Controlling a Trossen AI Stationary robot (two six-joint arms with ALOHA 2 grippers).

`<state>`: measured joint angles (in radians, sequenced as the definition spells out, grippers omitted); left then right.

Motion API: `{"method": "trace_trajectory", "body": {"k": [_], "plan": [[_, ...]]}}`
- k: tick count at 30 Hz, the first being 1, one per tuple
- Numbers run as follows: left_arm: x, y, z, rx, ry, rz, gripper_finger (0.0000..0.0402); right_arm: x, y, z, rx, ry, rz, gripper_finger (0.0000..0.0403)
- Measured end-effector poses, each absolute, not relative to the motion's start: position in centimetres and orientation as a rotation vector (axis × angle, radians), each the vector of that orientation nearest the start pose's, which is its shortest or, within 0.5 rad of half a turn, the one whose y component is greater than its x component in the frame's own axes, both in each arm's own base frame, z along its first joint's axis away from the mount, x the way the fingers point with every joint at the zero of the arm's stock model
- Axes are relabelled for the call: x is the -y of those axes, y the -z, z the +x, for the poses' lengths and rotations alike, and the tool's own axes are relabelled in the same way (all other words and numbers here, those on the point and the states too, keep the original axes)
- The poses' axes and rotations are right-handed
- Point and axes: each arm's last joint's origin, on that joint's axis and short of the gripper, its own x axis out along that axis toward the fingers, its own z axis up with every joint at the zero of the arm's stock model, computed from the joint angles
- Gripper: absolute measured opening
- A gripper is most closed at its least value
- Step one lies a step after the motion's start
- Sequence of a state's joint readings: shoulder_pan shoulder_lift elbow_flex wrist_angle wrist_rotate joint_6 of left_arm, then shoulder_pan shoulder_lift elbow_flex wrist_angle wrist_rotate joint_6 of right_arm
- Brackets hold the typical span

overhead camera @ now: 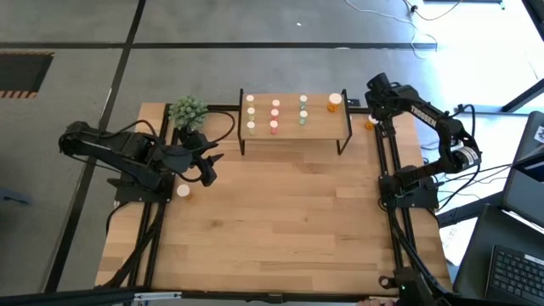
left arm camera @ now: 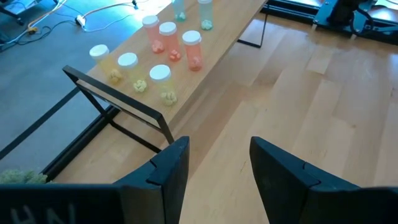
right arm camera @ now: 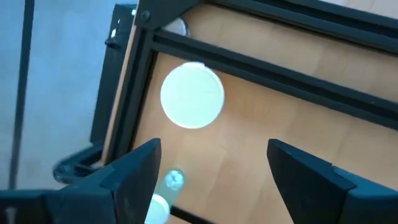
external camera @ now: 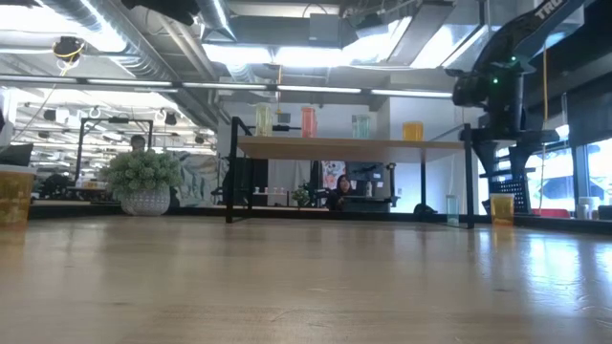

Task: Pick and place medicine bottles onto shelf by color
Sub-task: Put the right orange pill bottle on the shelf aligned with the other orange pill bottle

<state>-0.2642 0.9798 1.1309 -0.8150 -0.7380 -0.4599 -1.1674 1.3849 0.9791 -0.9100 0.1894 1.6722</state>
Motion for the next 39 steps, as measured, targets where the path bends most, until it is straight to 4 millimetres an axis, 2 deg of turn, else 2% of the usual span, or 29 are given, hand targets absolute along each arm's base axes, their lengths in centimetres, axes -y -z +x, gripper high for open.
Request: {"method": "trace_trajectory", "body": {"k": [7,17,30,39], "plan": [[2.7,-36.4,17.5,-0.466,-0.576,-0.117,0.0164,23.1,-22.7,9.0,-0.13,-2.617,-2.335,0.0296],[2.7,-36.4,17.5,-0.466,-0.576,-0.117,0.0164,24.2,-20.7,9.5,-0.074,-2.58,-2.294,0.0296],[2.7,-36.4,17.5,-0.466,-0.576,-0.117,0.0164,24.8,-20.6,8.8,-0.152,-2.605,-2.246,0.0296],[2.7,-36.4,17.5,-0.466,-0.576,-0.117,0.0164,25.7,-19.0,9.1,-0.099,-2.596,-2.218,0.0296]]}}
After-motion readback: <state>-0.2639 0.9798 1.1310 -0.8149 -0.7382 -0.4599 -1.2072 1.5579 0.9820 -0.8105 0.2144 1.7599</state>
